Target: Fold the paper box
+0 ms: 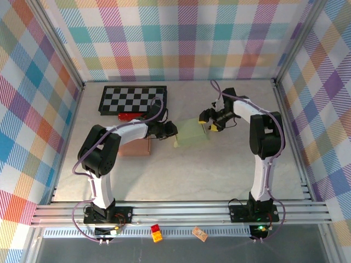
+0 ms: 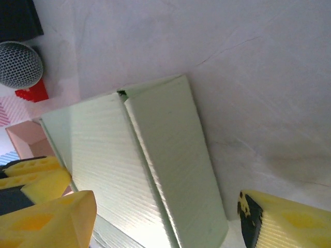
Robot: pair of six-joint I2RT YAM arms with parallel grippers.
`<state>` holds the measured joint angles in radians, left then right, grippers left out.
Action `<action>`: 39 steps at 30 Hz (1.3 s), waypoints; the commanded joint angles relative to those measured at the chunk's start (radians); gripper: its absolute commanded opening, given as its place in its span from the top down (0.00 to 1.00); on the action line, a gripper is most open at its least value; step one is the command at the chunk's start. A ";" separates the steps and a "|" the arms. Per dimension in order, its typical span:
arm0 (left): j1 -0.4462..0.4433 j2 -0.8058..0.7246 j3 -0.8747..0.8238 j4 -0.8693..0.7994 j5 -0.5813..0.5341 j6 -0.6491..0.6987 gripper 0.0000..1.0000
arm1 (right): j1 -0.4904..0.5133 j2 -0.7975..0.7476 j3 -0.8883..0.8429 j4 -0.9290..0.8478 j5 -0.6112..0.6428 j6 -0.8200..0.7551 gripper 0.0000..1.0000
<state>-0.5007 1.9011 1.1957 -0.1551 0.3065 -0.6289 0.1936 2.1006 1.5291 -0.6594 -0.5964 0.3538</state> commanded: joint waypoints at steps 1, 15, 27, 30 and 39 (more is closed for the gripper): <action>0.023 0.003 -0.048 -0.021 -0.008 0.032 0.82 | 0.000 0.018 0.023 0.005 -0.103 -0.034 0.27; 0.054 0.019 -0.070 0.016 0.022 0.041 0.91 | 0.001 0.003 -0.052 0.010 -0.178 -0.068 0.23; 0.059 0.038 -0.038 0.020 0.043 0.035 0.85 | 0.021 -0.021 -0.075 0.131 -0.311 0.035 0.33; 0.059 0.023 -0.035 0.032 0.042 0.026 0.78 | 0.028 -0.029 -0.081 0.143 -0.308 0.057 0.40; 0.059 -0.107 -0.012 0.043 -0.013 0.041 0.59 | 0.027 -0.065 -0.103 0.154 -0.309 0.138 0.56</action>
<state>-0.4526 1.8847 1.1622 -0.1059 0.3267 -0.6102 0.2165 2.0773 1.4349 -0.5175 -0.8726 0.4503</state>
